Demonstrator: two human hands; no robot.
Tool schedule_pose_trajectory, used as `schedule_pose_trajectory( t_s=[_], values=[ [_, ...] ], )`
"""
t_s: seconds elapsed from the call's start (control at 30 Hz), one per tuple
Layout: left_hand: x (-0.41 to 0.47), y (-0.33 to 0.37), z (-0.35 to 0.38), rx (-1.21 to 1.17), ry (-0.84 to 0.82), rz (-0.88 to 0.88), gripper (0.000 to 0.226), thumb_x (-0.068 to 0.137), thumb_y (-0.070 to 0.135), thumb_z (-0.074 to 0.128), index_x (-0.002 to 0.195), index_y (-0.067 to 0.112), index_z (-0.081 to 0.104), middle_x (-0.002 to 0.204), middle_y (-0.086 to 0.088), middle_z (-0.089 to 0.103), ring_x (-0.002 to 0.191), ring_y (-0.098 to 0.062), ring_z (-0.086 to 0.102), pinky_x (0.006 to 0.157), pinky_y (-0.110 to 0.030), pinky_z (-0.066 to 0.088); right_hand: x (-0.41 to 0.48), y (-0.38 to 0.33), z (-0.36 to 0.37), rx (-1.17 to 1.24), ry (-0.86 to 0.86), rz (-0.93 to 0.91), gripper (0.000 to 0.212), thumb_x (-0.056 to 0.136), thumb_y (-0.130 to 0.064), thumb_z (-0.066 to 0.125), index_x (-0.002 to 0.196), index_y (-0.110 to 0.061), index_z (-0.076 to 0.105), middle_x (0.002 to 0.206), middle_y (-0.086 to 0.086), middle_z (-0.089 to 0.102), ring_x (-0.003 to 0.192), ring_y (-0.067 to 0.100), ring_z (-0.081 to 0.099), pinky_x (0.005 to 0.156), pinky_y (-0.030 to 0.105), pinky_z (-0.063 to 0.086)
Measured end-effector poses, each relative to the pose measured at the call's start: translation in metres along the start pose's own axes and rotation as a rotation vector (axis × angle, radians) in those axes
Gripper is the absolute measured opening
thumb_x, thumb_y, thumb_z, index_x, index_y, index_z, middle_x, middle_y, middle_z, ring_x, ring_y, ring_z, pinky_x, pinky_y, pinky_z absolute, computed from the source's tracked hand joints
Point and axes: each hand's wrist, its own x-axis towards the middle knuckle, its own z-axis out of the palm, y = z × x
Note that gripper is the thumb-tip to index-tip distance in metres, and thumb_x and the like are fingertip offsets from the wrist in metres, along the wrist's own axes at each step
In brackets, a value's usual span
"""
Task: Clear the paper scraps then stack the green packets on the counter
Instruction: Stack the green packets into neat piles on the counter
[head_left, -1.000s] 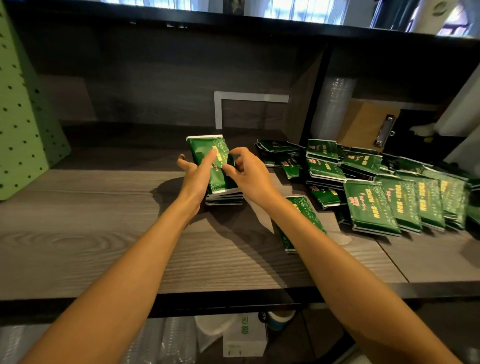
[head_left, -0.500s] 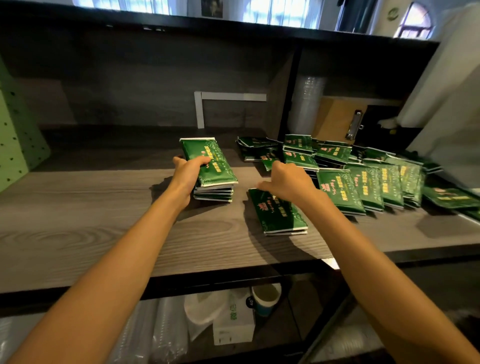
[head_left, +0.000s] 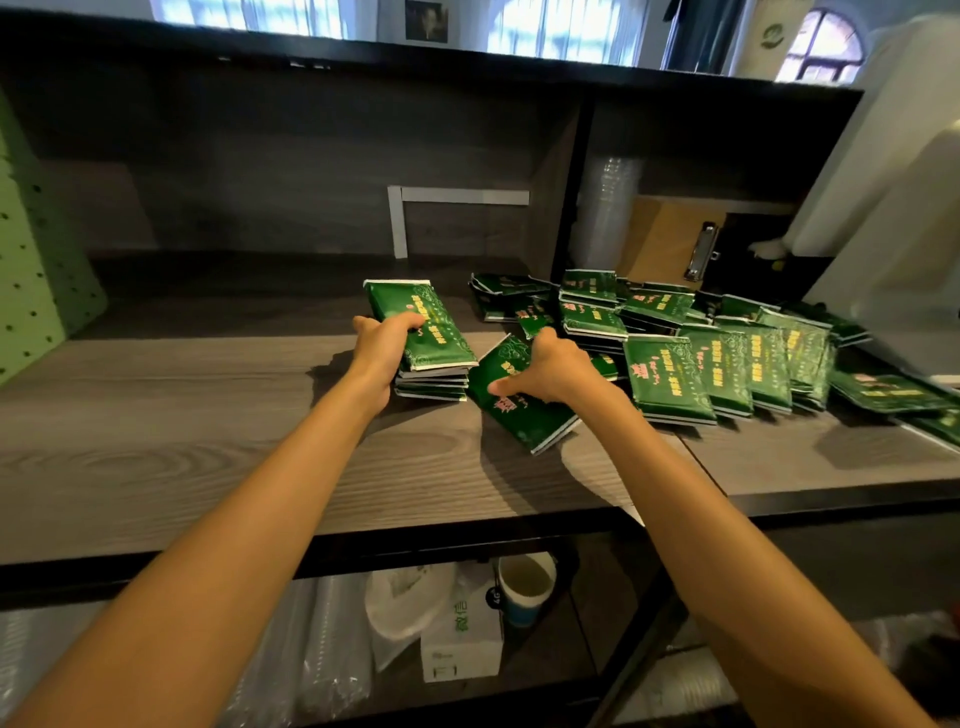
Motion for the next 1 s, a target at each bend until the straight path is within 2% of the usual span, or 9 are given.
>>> schedule_pose_trajectory(
  t_s=[0.1, 0.2, 0.33, 0.43, 0.6, 0.77, 0.87, 0.93, 1.0],
  values=[
    [0.006, 0.004, -0.006, -0.014, 0.051, 0.034, 0.039, 0.086, 0.016, 0.061, 0.111, 0.012, 0.031, 0.105, -0.011, 0.055, 0.08, -0.02, 0.061, 0.062, -0.032, 0.051, 0.015, -0.004, 0.004, 0.16, 0.069, -0.024, 0.073, 0.084, -0.033, 0.069, 0.134, 0.0, 0.029, 0.115, 0.016, 0.055, 0.104, 0.031, 0.057, 0.07, 0.034, 0.04],
    [0.014, 0.007, -0.008, 0.008, 0.096, 0.076, 0.039, 0.085, 0.017, 0.061, 0.11, 0.013, 0.031, 0.109, -0.011, 0.055, 0.087, -0.023, 0.061, 0.066, -0.033, 0.052, 0.034, -0.01, 0.005, 0.442, 0.11, -0.001, 0.057, 0.092, -0.013, 0.055, 0.139, -0.003, 0.022, 0.113, 0.017, 0.054, 0.096, 0.029, 0.057, 0.072, 0.039, 0.044],
    [0.023, 0.01, -0.006, 0.025, 0.149, 0.104, 0.044, 0.085, 0.017, 0.061, 0.118, 0.012, 0.032, 0.112, -0.009, 0.052, 0.098, -0.026, 0.06, 0.082, -0.04, 0.052, 0.055, -0.017, -0.001, 0.813, 0.216, -0.014, 0.039, 0.09, 0.003, 0.046, 0.126, -0.009, 0.039, 0.111, 0.013, 0.058, 0.09, 0.024, 0.058, 0.079, 0.043, 0.054],
    [0.03, 0.01, -0.002, 0.025, 0.157, 0.11, 0.043, 0.086, 0.017, 0.06, 0.119, 0.012, 0.033, 0.112, -0.008, 0.052, 0.099, -0.024, 0.058, 0.084, -0.039, 0.052, 0.062, -0.022, -0.005, 0.995, 0.27, -0.066, 0.037, 0.089, 0.003, 0.052, 0.124, -0.009, 0.05, 0.103, 0.005, 0.059, 0.091, 0.019, 0.059, 0.077, 0.033, 0.053],
    [0.036, 0.003, 0.01, 0.085, 0.079, 0.105, 0.038, 0.092, 0.024, 0.054, 0.122, 0.012, 0.033, 0.117, -0.007, 0.053, 0.1, -0.02, 0.055, 0.081, -0.034, 0.045, 0.07, -0.034, 0.008, 0.967, 0.217, -0.164, 0.035, 0.089, -0.006, 0.06, 0.124, -0.008, 0.056, 0.108, 0.008, 0.064, 0.096, 0.021, 0.063, 0.085, 0.035, 0.053],
    [0.038, 0.001, 0.018, 0.098, 0.0, 0.103, 0.059, 0.099, 0.042, 0.035, 0.144, 0.009, 0.014, 0.131, -0.008, 0.048, 0.114, -0.021, 0.052, 0.092, -0.036, 0.046, 0.072, -0.042, 0.021, 0.841, 0.207, -0.267, 0.031, 0.091, -0.013, 0.058, 0.122, -0.007, 0.058, 0.115, 0.006, 0.064, 0.1, 0.013, 0.059, 0.083, 0.022, 0.048],
    [0.036, 0.001, 0.019, 0.054, -0.065, 0.103, 0.067, 0.093, 0.047, 0.045, 0.142, 0.01, 0.019, 0.12, -0.002, 0.053, 0.109, -0.018, 0.055, 0.095, -0.037, 0.046, 0.071, -0.043, 0.025, 0.807, 0.197, -0.293, 0.036, 0.092, -0.014, 0.058, 0.127, -0.004, 0.054, 0.116, -0.001, 0.058, 0.107, 0.008, 0.053, 0.088, 0.017, 0.043],
    [0.036, 0.001, 0.017, 0.032, -0.076, 0.083, 0.061, 0.089, 0.037, 0.058, 0.134, 0.011, 0.027, 0.121, -0.008, 0.057, 0.103, -0.02, 0.06, 0.088, -0.035, 0.051, 0.069, -0.043, 0.023, 0.854, 0.155, -0.311, 0.034, 0.094, -0.008, 0.053, 0.127, -0.001, 0.053, 0.112, 0.002, 0.058, 0.099, 0.008, 0.053, 0.076, 0.008, 0.046],
    [0.036, 0.001, 0.014, 0.015, -0.078, 0.046, 0.049, 0.086, 0.027, 0.063, 0.121, 0.012, 0.032, 0.116, -0.01, 0.059, 0.094, -0.019, 0.062, 0.077, -0.032, 0.053, 0.071, -0.041, 0.019, 0.894, 0.156, -0.268, 0.034, 0.095, -0.004, 0.048, 0.128, 0.0, 0.053, 0.12, 0.007, 0.059, 0.104, 0.013, 0.055, 0.079, 0.011, 0.046]
  ],
)
